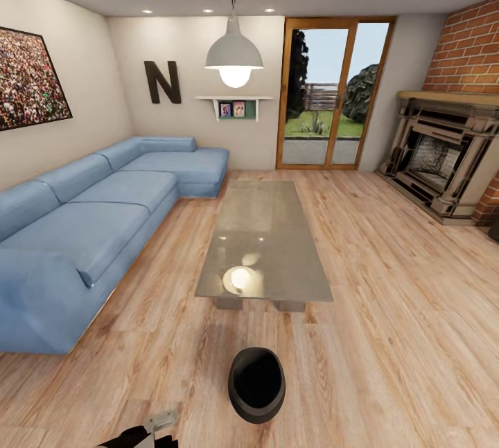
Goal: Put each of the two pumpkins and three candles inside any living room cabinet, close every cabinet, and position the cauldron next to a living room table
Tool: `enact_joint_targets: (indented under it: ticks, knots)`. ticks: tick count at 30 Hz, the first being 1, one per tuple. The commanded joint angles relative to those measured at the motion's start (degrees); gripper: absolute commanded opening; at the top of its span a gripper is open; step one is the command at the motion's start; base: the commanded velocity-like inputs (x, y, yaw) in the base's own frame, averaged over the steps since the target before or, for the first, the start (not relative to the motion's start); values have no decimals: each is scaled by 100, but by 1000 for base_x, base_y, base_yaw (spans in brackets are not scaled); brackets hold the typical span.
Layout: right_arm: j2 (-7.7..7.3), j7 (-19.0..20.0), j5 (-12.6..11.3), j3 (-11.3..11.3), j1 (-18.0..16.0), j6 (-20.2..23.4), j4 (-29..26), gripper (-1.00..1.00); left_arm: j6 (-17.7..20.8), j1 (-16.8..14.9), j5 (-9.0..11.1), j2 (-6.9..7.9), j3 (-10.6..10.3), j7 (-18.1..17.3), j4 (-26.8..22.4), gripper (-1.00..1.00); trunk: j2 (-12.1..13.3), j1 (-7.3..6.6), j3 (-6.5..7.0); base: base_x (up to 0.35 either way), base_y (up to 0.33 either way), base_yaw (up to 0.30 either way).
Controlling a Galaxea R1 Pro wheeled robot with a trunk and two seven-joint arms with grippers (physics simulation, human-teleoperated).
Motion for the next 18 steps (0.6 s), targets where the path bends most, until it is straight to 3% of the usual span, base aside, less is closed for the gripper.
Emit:
enact_joint_targets:
  ticks: [1,18]
  knots:
    - [1,-10,-54,48,-5,16,4,100,11,-8,55,-2,-48,13,7,100,-5,1,-7,0,0,0]
    - [1,-10,-52,47,-5,15,4,100,11,-11,55,-2,-48,13,7,100,-5,1,-7,0,0,0]
